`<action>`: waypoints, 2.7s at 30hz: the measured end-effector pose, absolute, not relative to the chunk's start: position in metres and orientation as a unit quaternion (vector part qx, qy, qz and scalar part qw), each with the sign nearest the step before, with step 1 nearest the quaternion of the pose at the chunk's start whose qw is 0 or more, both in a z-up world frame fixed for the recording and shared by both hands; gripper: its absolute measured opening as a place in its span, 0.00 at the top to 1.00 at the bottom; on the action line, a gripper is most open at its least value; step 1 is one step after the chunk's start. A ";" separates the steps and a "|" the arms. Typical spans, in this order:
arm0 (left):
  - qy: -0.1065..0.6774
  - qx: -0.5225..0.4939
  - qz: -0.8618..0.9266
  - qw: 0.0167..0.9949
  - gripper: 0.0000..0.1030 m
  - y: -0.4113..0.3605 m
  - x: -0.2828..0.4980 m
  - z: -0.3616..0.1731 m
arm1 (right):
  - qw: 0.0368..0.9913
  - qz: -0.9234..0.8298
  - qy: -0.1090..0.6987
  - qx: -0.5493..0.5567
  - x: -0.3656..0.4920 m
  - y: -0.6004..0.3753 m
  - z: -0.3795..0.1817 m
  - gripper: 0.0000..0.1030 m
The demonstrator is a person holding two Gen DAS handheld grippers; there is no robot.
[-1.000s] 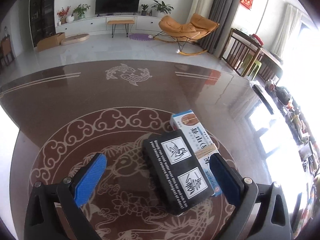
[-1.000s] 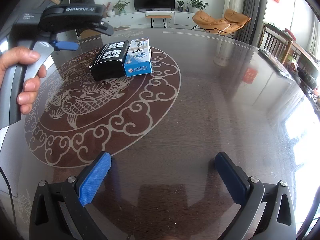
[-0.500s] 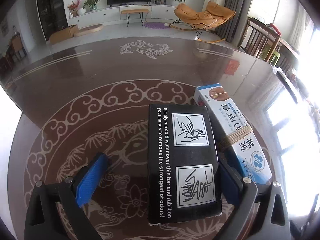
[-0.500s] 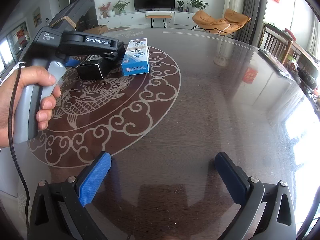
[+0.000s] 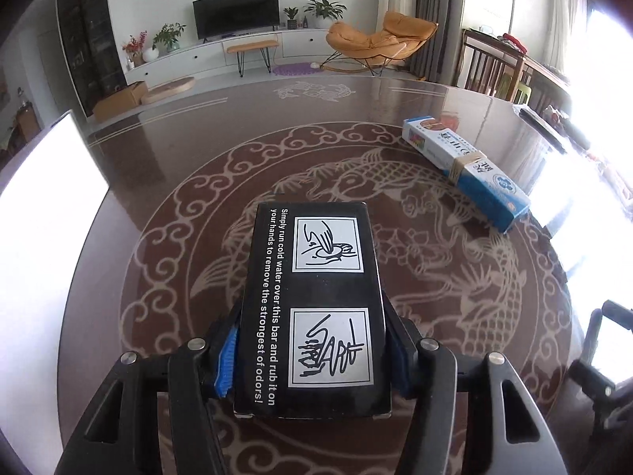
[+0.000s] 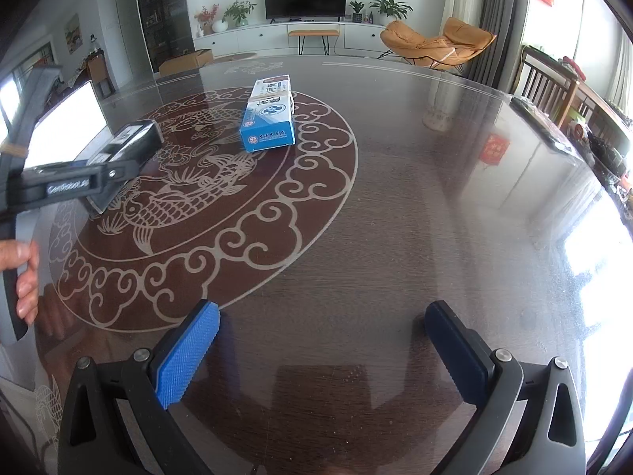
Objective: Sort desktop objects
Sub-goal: 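Grasp the blue-and-white ointment box with the right tool while the left tool holds the soap box, then carry the soap box and ointment box over the white box with both tools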
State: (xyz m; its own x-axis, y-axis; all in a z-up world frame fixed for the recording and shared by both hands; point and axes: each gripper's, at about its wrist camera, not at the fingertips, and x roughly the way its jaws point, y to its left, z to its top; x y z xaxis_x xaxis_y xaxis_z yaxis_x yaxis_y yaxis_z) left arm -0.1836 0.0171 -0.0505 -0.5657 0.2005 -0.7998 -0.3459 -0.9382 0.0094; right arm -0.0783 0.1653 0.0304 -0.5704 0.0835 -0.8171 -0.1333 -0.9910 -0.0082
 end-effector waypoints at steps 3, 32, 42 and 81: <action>0.076 -0.439 0.882 0.152 0.44 -0.003 -0.170 -0.051 | 0.061 0.886 0.027 -0.459 -0.078 0.165 0.030 0.00; 0.076 -0.434 0.885 0.149 0.43 -0.004 -0.163 -0.054 | 0.042 0.850 0.023 -0.524 -0.293 0.136 0.044 0.19; 0.076 -0.434 0.885 0.148 0.43 -0.003 -0.163 -0.054 | 0.021 0.865 0.006 -0.502 -0.219 0.119 0.048 0.56; 0.077 -0.461 0.873 0.136 0.00 -0.026 -0.083 -0.062 | -0.012 0.888 -0.008 -0.459 -0.043 0.073 0.029 0.00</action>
State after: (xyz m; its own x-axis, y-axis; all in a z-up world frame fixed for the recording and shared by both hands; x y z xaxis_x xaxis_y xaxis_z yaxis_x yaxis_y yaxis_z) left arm -0.0828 -0.0265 -0.0620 -0.5380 0.1662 -0.8264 -0.3088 -0.9511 0.0098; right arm -0.0428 0.0729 0.0288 -0.5781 -0.0149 -0.8159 0.0289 -0.9996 -0.0022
